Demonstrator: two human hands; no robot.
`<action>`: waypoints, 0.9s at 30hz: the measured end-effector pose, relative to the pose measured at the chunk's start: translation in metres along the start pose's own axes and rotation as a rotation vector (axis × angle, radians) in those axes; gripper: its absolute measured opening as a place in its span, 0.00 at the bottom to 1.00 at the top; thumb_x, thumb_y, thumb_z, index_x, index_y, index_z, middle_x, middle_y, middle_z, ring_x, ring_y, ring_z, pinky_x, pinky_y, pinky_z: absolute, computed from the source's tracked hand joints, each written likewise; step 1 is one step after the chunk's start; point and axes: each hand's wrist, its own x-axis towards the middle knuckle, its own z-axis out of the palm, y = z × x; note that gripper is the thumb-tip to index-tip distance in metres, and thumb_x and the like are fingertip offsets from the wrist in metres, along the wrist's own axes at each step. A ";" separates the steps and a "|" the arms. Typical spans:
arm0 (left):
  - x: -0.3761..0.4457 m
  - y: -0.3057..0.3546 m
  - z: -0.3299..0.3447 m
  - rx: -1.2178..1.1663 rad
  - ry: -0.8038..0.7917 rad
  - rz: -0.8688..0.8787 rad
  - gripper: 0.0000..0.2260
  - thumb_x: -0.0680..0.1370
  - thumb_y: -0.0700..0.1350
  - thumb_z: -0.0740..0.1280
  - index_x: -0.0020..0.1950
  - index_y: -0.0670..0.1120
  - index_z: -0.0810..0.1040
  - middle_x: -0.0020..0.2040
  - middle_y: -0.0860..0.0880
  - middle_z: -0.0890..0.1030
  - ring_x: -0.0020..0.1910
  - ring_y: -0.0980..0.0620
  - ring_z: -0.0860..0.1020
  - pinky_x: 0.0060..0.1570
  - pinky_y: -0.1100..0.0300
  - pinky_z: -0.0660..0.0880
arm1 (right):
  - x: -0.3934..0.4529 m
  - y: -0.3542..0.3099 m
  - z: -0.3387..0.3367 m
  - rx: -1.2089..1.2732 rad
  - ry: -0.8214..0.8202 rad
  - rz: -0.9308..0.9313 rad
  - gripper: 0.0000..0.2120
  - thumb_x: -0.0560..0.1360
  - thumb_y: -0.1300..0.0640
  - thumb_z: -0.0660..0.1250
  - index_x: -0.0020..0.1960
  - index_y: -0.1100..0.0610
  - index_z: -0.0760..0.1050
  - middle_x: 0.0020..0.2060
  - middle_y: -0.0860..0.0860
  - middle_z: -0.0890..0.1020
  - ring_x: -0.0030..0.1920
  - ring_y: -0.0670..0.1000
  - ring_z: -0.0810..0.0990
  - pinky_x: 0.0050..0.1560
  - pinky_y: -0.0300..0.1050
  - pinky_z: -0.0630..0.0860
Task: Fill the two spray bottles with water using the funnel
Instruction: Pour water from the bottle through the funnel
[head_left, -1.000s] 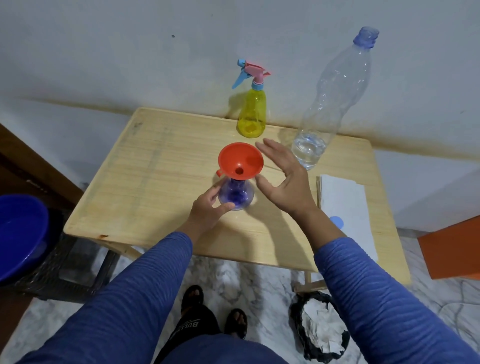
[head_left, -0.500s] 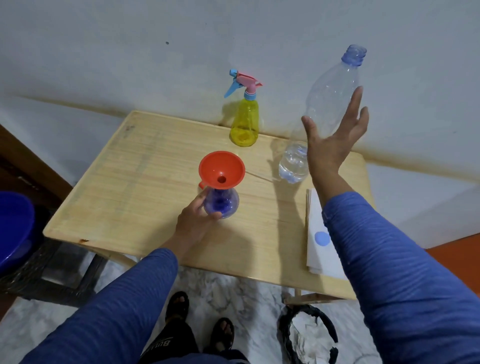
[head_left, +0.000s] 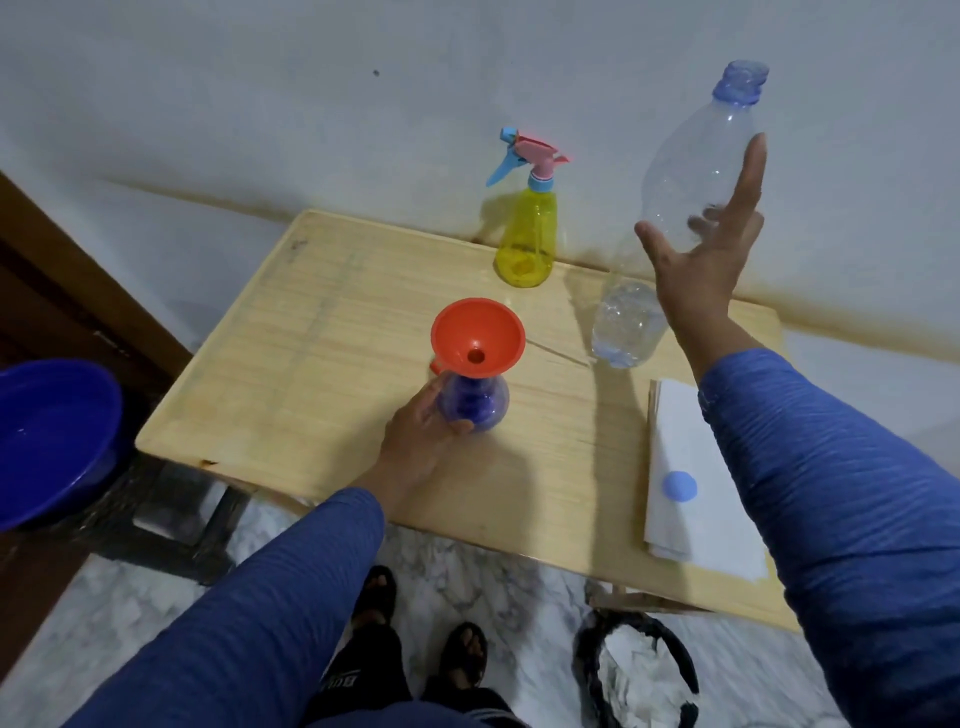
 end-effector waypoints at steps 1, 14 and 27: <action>0.000 0.000 0.000 -0.001 -0.005 -0.001 0.27 0.67 0.46 0.74 0.57 0.69 0.67 0.55 0.59 0.76 0.57 0.54 0.75 0.58 0.55 0.73 | 0.000 -0.002 0.000 -0.012 -0.021 -0.026 0.48 0.66 0.58 0.75 0.77 0.50 0.48 0.52 0.52 0.66 0.46 0.40 0.71 0.62 0.40 0.72; -0.003 -0.007 0.002 -0.030 0.087 0.078 0.27 0.68 0.41 0.76 0.63 0.57 0.71 0.54 0.60 0.76 0.57 0.59 0.74 0.58 0.66 0.66 | -0.036 -0.052 -0.025 -0.145 -0.422 -0.324 0.51 0.64 0.59 0.78 0.74 0.43 0.49 0.57 0.60 0.72 0.49 0.53 0.76 0.51 0.36 0.73; 0.002 -0.013 0.001 -0.015 0.077 0.054 0.29 0.66 0.49 0.77 0.62 0.62 0.69 0.56 0.60 0.74 0.58 0.55 0.73 0.62 0.55 0.70 | -0.067 -0.073 -0.040 -0.394 -0.930 -0.336 0.50 0.63 0.64 0.78 0.68 0.32 0.52 0.50 0.58 0.70 0.45 0.52 0.78 0.52 0.40 0.75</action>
